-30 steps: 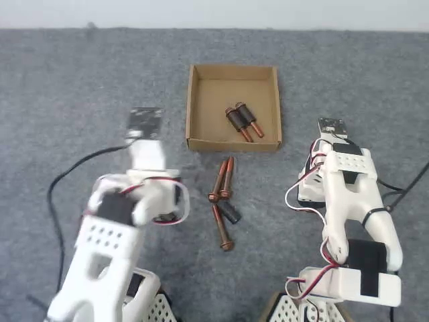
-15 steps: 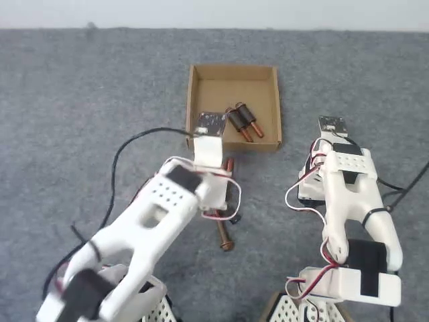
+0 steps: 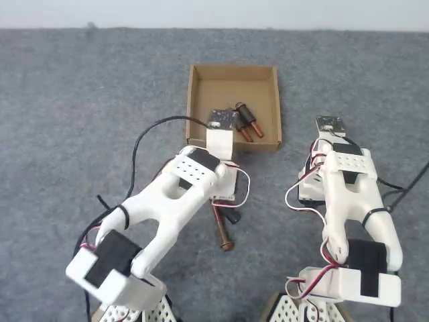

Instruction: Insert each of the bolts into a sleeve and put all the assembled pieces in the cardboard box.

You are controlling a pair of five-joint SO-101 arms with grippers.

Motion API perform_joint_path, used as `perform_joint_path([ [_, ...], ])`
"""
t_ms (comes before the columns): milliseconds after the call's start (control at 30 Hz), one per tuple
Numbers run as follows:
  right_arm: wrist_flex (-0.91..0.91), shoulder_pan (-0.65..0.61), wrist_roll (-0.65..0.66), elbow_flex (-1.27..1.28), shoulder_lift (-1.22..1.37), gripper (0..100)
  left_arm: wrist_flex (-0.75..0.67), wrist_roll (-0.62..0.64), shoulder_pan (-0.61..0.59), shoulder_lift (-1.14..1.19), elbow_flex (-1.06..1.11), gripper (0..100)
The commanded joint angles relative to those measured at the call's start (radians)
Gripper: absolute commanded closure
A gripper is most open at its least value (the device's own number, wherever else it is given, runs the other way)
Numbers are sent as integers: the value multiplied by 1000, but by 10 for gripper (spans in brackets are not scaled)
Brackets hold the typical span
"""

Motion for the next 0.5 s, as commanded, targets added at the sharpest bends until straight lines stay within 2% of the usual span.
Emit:
perform_joint_path([
  [0,-15,8,18,-3,-45,989,-17,9,5,11,-50,769],
  [100,-16,8,18,-3,-45,989,-15,6,5,51,-51,754],
  [333,-16,7,20,-3,-45,989,-17,2,-80,144,-97,821],
  [467,-16,7,20,-3,-45,989,-15,-86,-89,175,-97,897],
])
